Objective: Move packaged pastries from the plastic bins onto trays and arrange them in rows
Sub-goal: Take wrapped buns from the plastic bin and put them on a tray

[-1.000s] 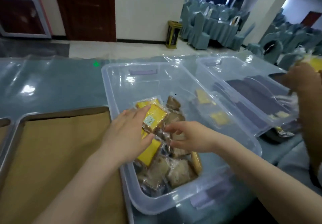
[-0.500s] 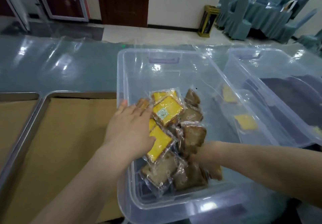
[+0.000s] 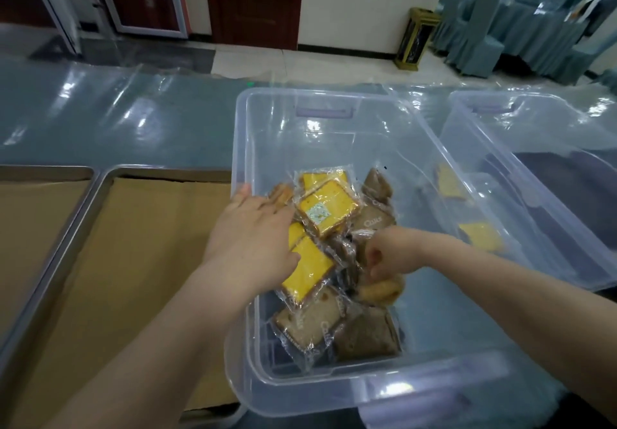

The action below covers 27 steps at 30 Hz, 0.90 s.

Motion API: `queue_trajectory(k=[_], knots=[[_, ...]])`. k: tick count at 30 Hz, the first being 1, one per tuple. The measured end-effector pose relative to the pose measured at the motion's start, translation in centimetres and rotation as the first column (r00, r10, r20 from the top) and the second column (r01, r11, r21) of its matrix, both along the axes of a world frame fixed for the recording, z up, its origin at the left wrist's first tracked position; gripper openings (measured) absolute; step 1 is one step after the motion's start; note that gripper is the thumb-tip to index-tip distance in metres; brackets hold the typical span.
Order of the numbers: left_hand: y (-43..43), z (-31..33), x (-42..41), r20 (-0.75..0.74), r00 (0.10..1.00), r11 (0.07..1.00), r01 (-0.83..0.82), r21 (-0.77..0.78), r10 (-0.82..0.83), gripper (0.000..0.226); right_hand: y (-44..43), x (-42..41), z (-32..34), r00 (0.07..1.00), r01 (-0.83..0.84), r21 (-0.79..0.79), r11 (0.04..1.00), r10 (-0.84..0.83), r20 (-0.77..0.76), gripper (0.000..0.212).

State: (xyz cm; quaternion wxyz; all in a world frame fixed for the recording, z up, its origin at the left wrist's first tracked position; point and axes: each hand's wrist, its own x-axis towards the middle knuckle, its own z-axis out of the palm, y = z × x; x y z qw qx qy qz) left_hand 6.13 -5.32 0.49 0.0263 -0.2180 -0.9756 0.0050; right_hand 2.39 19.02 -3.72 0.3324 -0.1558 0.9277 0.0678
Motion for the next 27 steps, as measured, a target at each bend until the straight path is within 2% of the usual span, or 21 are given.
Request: queue_trajectory(k=[3,6,7,8,9,11,12,13,15,18,21,23,25,27], knots=[[0.0,0.0,0.3,0.014,1.000,0.999,0.001,-0.054,-0.001,0.080,1.5,-1.3,1.4,0.954,0.145,-0.224,0.964,-0.196,-0.227,0.017],[0.5,0.0,0.2,0.013,1.000,0.985,-0.010,-0.171,0.013,0.080,1.7,-2.3,0.7,0.800,0.148,-0.423,0.894,-0.360,-0.480,0.016],[0.9,0.1,-0.1,0.018,0.999,0.979,-0.029,-0.201,0.033,0.079,1.6,-2.6,0.2,0.747,0.133,-0.448,0.884,-0.387,-0.541,0.009],[1.5,0.2,-0.6,0.039,0.998,0.977,-0.045,-0.207,0.054,0.076,1.5,-2.8,-0.4,0.736,0.135,-0.419,0.898,-0.374,-0.565,0.015],[2.2,0.2,-1.4,0.083,0.994,0.978,-0.050,-0.200,0.068,0.071,1.4,-2.8,-1.3,0.778,0.157,-0.342,0.927,-0.329,-0.535,0.032],[3.9,0.0,-4.2,0.201,0.977,0.979,-0.036,-0.198,0.077,0.061,1.2,-2.4,-3.1,0.904,0.206,-0.219,0.954,-0.271,-0.330,0.075],[4.9,-0.2,-6.2,0.242,0.968,0.983,-0.017,-0.183,0.062,0.054,1.2,-2.2,-3.7,0.936,0.222,-0.202,0.954,-0.267,-0.229,0.091],[5.9,-0.6,-8.6,0.276,0.959,0.990,-0.016,-0.143,0.056,0.046,1.2,-2.0,-4.2,0.950,0.226,-0.207,0.952,-0.262,-0.172,0.099],[7.3,-1.3,-12.8,0.350,0.930,0.993,-0.113,-0.018,0.112,0.039,1.4,-2.3,-4.3,0.950,0.206,-0.243,0.948,-0.253,-0.181,0.092],[8.0,-4.9,-15.6,0.400,0.880,0.936,-0.329,0.128,0.255,0.038,1.5,-2.8,-3.4,0.945,0.190,-0.254,0.948,-0.247,-0.214,0.075],[7.5,-9.5,-14.8,0.354,0.884,0.914,-0.375,0.152,0.304,0.038,1.5,-2.9,-3.0,0.936,0.193,-0.262,0.946,-0.257,-0.241,0.071],[7.2,-11.2,-14.8,0.308,0.901,0.917,-0.366,0.157,0.307,0.046,1.5,-2.7,-3.2,0.929,0.202,-0.261,0.944,-0.269,-0.255,0.078],[7.1,-11.6,-15.5,0.379,0.844,0.851,-0.479,0.216,0.379,0.055,1.6,-2.6,-3.4,0.937,0.216,-0.209,0.954,-0.263,-0.229,0.087],[6.9,-11.9,-16.3,0.508,0.743,0.773,-0.598,0.211,0.436,0.054,1.6,-2.6,-3.7,0.954,0.206,-0.119,0.971,-0.226,-0.199,0.082]])
